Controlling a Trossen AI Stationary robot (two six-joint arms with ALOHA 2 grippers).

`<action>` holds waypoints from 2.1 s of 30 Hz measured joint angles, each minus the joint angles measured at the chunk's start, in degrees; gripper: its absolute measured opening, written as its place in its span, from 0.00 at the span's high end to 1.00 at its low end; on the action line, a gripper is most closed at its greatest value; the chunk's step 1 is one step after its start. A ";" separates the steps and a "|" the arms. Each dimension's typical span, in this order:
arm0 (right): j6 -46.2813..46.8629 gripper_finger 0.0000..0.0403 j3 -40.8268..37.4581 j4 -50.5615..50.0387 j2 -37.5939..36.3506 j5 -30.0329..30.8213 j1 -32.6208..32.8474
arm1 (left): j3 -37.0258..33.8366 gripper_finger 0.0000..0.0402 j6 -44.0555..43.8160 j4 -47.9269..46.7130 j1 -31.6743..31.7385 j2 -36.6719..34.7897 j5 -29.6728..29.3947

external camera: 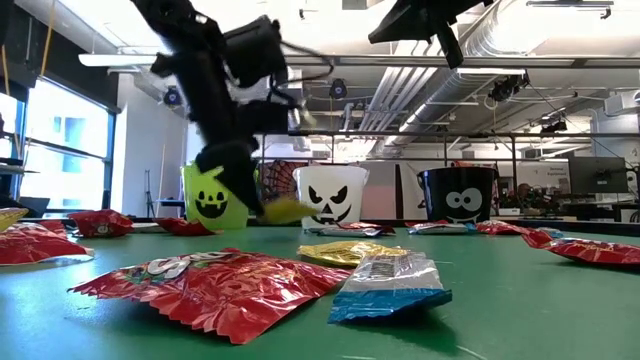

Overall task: Sort candy by brand, put in halloween buckets
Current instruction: Put the yellow candy into the green bucket

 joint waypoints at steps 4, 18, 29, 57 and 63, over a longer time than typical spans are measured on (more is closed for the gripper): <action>0.00 1.00 0.00 0.00 0.00 0.02 0.00 | 4.01 1.00 -0.97 -3.52 0.30 -2.40 0.50; -0.44 1.00 0.00 0.00 0.00 0.39 0.00 | 21.96 1.00 -15.16 -33.67 13.91 -12.25 -1.70; -0.10 1.00 0.00 0.02 0.00 0.31 0.00 | 25.75 1.00 -0.84 -40.20 32.55 -13.41 -0.64; 0.02 1.00 0.00 0.02 0.00 0.42 0.00 | 25.71 1.00 12.14 -38.27 43.94 3.53 4.86; 0.02 1.00 0.00 0.00 0.00 0.44 0.00 | 25.64 1.00 13.01 -38.17 44.10 5.87 4.46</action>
